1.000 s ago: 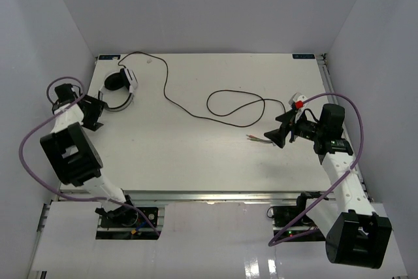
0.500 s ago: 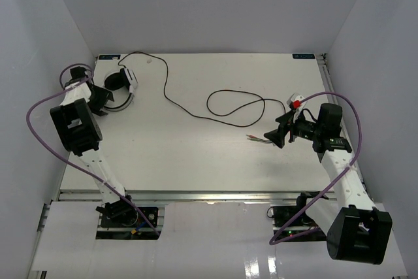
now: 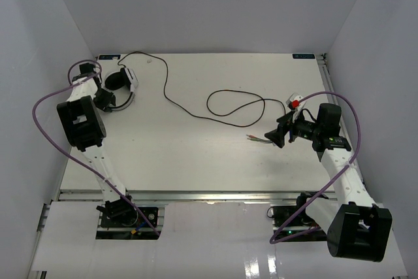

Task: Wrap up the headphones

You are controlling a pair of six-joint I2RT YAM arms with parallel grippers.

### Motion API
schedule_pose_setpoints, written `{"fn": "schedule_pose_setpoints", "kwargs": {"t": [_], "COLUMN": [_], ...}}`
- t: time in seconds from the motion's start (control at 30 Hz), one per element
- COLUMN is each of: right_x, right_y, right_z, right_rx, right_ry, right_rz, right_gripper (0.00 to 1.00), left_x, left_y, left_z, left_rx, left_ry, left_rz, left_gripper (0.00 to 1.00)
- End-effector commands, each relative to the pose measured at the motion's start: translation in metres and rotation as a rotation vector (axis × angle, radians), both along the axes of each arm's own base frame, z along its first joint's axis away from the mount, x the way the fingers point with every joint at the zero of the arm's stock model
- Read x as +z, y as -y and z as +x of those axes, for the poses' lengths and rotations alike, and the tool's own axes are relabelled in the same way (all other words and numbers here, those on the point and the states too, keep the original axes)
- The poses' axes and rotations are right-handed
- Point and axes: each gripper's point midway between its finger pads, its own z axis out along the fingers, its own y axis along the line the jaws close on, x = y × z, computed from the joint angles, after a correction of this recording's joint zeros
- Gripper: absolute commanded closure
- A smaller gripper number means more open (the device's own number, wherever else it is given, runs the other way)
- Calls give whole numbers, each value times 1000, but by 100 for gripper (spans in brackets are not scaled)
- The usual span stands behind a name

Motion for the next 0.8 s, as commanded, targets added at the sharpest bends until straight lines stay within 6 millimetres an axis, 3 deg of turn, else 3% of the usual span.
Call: {"fn": "schedule_pose_setpoints", "kwargs": {"t": [0.0,0.13,0.23,0.33,0.43,0.57,0.67,0.77], "right_x": [15,11,11,13,8,13,29,61], "right_y": [2,4,0,-6,-10,-19,-24,-29], "right_z": [10,11,3,-6,-19,-41,-51,-37], "right_rx": [-5,-11,28,84,157,311,385,388], "right_ry": [55,48,48,69,94,169,221,396], "right_rz": [-18,-22,-3,10,-7,-68,-125,-190], "right_gripper": [10,10,10,10,10,10,10,10], "left_x": [-10,-11,6,34,84,147,191,215], "left_y": [-3,4,6,11,24,73,149,209], "left_z": [-11,-17,-13,-5,-1,-8,-12,-22], "left_rx": [-36,-87,-133,-204,-320,-514,-730,-866], "left_ry": [-62,-58,-5,71,202,375,500,548], "left_rz": [18,-10,-1,3,62,149,189,213], "left_gripper": [63,85,98,100,100,100,100,100]}}
